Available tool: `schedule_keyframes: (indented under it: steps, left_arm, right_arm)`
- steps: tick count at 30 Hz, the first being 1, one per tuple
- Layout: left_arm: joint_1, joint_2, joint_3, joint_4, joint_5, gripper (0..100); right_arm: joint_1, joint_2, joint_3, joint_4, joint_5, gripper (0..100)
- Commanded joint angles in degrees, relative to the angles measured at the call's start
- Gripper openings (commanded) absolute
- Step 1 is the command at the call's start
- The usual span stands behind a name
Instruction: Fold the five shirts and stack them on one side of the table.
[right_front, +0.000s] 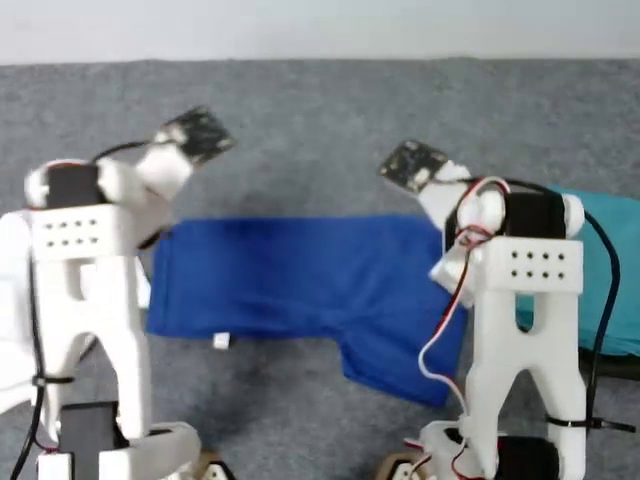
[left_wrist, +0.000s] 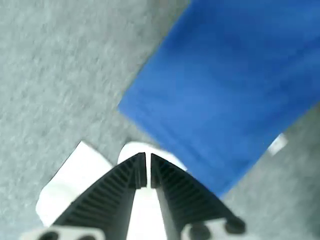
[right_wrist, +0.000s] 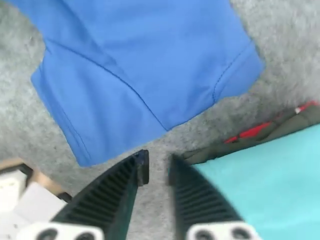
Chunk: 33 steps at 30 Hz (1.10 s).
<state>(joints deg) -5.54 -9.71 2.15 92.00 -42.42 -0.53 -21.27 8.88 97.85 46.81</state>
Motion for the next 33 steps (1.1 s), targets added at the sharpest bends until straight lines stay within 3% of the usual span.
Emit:
schedule_keyframes:
  steps: [1, 4, 12, 17, 25, 33]
  left_arm:
    - [8.4, -2.5, 0.0, -3.5, 11.7, 1]
    - [16.3, -1.8, 0.5, -5.4, 18.5, 1]
    - [38.2, 6.5, 0.6, -5.4, 24.0, 2]
    - [50.6, 11.2, 0.6, -5.4, 28.1, 14]
    - [60.0, 20.3, 0.6, -9.1, 30.9, 21]
    - [60.6, 30.6, 0.5, -12.4, 30.5, 21]
  right_arm:
    - [3.4, -0.3, -3.1, 0.9, -4.7, 0.6]
    - [8.8, -1.4, -3.1, 3.1, -6.3, 0.9]
    - [28.7, -8.9, -2.7, 4.3, -6.2, 0.9]
    - [40.1, -10.7, -2.7, 4.3, -5.2, 0.9]
    - [48.2, -11.2, -2.6, 4.4, -0.4, 0.9]
    - [50.9, -11.2, -2.6, 4.4, 1.1, 0.9]
